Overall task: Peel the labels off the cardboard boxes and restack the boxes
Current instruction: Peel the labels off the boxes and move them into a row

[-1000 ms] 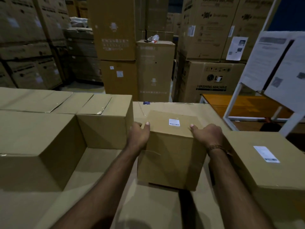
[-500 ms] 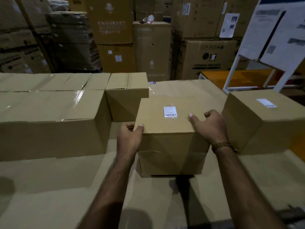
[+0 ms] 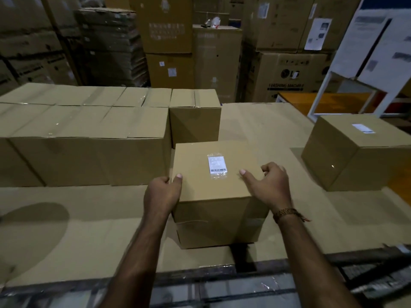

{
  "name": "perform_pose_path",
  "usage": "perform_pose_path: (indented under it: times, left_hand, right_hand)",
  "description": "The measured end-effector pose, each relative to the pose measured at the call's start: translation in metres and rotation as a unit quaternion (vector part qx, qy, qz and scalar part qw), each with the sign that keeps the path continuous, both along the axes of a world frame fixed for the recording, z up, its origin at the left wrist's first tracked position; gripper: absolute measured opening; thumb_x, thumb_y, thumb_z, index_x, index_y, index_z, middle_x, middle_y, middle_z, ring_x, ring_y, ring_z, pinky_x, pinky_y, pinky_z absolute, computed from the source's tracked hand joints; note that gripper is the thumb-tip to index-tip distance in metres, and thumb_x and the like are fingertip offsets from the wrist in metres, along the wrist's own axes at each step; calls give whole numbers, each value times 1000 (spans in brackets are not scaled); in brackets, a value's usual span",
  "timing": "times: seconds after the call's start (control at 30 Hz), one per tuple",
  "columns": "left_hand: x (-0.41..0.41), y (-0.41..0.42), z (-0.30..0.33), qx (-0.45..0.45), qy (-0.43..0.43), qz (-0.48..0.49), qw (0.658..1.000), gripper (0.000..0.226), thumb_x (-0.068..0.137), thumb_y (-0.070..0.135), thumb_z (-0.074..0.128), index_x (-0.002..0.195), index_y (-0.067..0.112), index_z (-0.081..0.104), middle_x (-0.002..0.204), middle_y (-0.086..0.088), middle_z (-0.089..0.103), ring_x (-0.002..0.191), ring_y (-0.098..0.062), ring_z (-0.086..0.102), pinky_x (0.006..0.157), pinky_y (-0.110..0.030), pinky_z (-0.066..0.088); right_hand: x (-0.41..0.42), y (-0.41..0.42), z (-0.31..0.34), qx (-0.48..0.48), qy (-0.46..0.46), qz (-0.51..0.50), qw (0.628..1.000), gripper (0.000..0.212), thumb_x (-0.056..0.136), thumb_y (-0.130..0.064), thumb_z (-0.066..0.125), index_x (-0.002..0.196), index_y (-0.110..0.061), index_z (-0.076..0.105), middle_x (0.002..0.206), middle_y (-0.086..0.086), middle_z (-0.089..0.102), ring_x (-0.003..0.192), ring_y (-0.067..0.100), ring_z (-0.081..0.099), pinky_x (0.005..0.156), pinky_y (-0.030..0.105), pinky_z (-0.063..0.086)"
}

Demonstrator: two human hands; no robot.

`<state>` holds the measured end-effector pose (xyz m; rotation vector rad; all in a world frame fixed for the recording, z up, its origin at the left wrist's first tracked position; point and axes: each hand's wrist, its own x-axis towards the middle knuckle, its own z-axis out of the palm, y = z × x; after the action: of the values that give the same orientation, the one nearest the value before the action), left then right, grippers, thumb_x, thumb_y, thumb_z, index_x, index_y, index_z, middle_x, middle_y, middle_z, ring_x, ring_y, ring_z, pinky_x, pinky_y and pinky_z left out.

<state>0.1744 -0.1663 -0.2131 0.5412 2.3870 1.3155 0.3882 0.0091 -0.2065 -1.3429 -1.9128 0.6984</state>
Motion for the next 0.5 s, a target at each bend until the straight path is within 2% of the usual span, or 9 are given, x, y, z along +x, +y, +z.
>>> perform_pose_path:
  times: [0.1, 0.2, 0.27, 0.33, 0.4, 0.5]
  left_hand:
    - [5, -3, -3, -39, 13, 5, 999, 60, 96, 60, 60, 134, 14, 69, 122, -7, 75, 105, -29, 71, 91, -41, 57]
    - [14, 4, 3, -92, 36, 6, 995, 61, 93, 50, 62, 143, 15, 58, 138, -13, 63, 117, -35, 64, 96, -44, 54]
    - [22, 12, 10, -106, 58, -13, 993, 75, 89, 36, 64, 157, 19, 38, 159, -18, 38, 135, -40, 50, 107, -52, 49]
    - [30, 21, 19, -76, 107, -42, 991, 92, 85, 25, 66, 164, 25, 20, 172, -10, 11, 150, -40, 32, 116, -55, 41]
    - [34, 32, 25, -39, 168, -88, 981, 90, 88, 25, 66, 165, 28, 21, 174, -2, 2, 156, -35, 21, 119, -58, 36]
    - [32, 46, 19, -63, 216, -162, 961, 75, 99, 47, 58, 165, 30, 25, 176, -1, 1, 161, -27, 9, 124, -64, 22]
  right_hand:
    - [7, -1, -11, -14, -21, 10, 1000, 55, 77, -56, 87, 100, -13, 62, 105, 10, 60, 95, 23, 55, 78, 28, 38]
    - [10, 0, -14, -52, -50, 27, 997, 58, 81, -61, 82, 110, -16, 60, 114, 12, 62, 102, 28, 59, 84, 33, 46]
    - [8, -2, -9, -31, -122, 17, 992, 73, 83, -70, 74, 131, -17, 57, 128, 14, 58, 114, 32, 58, 97, 41, 48]
    - [3, -2, -1, 94, -215, -5, 972, 86, 83, -76, 68, 146, -21, 49, 130, 13, 54, 121, 35, 52, 101, 47, 42]
    - [-9, 1, 9, 173, -202, 39, 963, 79, 86, -70, 68, 146, -23, 53, 124, 10, 56, 114, 32, 54, 96, 45, 44]
    - [-37, 11, 22, 81, -118, 169, 975, 53, 97, -51, 66, 141, -21, 64, 120, 6, 63, 103, 22, 64, 93, 37, 54]
